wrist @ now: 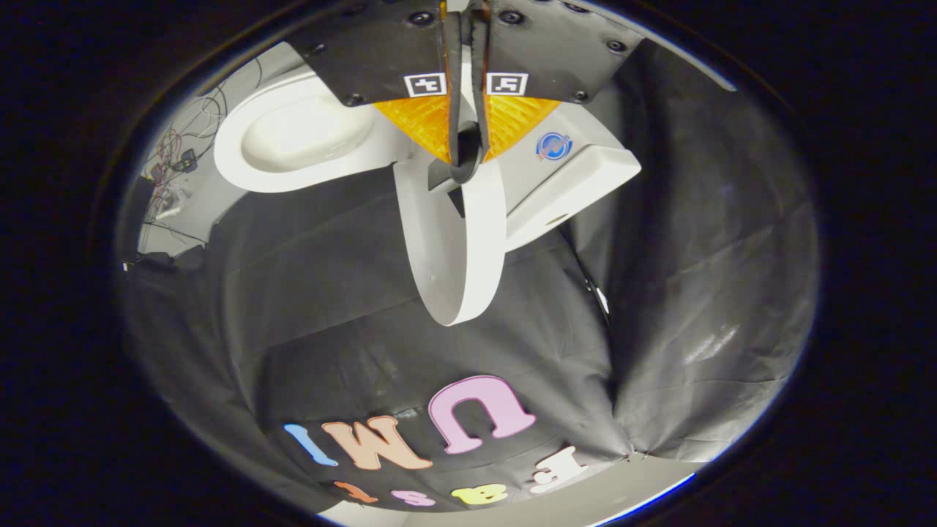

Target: Open the toilet lid.

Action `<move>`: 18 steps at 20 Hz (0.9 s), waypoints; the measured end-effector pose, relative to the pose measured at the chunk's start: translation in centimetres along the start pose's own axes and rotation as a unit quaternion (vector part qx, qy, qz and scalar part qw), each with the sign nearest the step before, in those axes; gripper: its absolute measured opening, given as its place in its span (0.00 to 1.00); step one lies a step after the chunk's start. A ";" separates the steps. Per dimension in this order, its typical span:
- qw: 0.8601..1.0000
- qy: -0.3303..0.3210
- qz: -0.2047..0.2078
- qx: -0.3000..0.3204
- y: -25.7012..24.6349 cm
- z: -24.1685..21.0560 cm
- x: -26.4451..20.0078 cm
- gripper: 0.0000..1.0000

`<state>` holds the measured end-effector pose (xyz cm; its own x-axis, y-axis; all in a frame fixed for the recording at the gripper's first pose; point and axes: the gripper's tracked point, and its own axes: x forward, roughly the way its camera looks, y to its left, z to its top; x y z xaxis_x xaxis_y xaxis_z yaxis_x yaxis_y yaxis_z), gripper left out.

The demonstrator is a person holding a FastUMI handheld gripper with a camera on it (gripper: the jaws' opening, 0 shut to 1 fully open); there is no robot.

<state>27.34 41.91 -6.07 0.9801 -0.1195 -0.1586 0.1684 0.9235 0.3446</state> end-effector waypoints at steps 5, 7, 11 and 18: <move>1.000 0.007 0.025 -0.018 2.7 -0.7 1.1 0.06; 0.999 0.012 0.034 -0.026 3.4 -1.0 1.5 0.06; 0.998 0.016 0.046 -0.029 4.8 -1.5 2.0 0.06; 0.997 0.028 0.061 -0.049 7.0 -2.6 2.9 0.06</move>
<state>31.10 49.00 -6.52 0.9847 0.0147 -0.1736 0.0339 0.9612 0.2738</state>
